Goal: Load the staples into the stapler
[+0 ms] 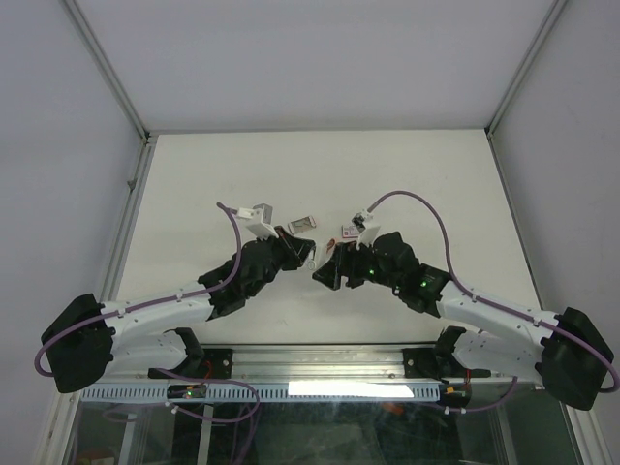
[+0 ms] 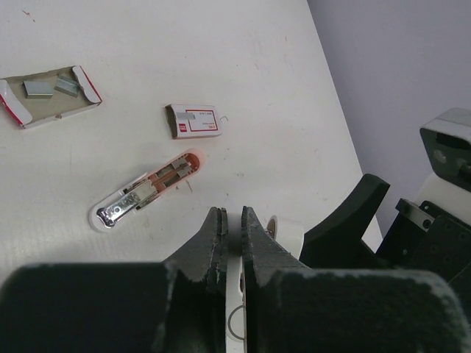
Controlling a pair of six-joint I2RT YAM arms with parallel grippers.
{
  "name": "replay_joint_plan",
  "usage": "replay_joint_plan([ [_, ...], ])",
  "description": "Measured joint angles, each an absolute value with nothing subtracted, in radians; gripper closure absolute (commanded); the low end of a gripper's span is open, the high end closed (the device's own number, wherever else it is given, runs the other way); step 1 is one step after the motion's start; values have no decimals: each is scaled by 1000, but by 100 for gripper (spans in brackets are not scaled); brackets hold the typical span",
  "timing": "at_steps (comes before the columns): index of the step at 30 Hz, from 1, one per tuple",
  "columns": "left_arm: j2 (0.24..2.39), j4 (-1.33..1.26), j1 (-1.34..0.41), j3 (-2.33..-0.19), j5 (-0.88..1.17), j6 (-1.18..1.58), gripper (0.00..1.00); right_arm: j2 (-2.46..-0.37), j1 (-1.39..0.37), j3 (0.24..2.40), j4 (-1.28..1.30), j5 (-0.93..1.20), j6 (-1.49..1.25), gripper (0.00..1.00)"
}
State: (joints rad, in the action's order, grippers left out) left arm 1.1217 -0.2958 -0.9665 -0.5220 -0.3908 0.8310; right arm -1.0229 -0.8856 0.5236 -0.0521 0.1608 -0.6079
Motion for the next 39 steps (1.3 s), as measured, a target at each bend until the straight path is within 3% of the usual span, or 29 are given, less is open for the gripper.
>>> replay_joint_plan([
  [8, 1118, -304, -966, -508, -389, 831, 100, -1026, -885, 530, -127, 76, -669, 36],
  [14, 1110, -308, -966, -508, -386, 831, 100, -1073, -885, 573, -135, 31, -678, 51],
  [19, 1106, -308, -965, -508, -385, 830, 100, -1101, -887, 580, -169, 35, -686, 69],
  [23, 1104, -309, -960, -507, -385, 829, 100, -1111, -888, 581, -192, 45, -686, 100],
  [39, 1067, -371, -917, -449, -308, 933, 100, -1012, -889, 557, -171, 29, -603, 100],
])
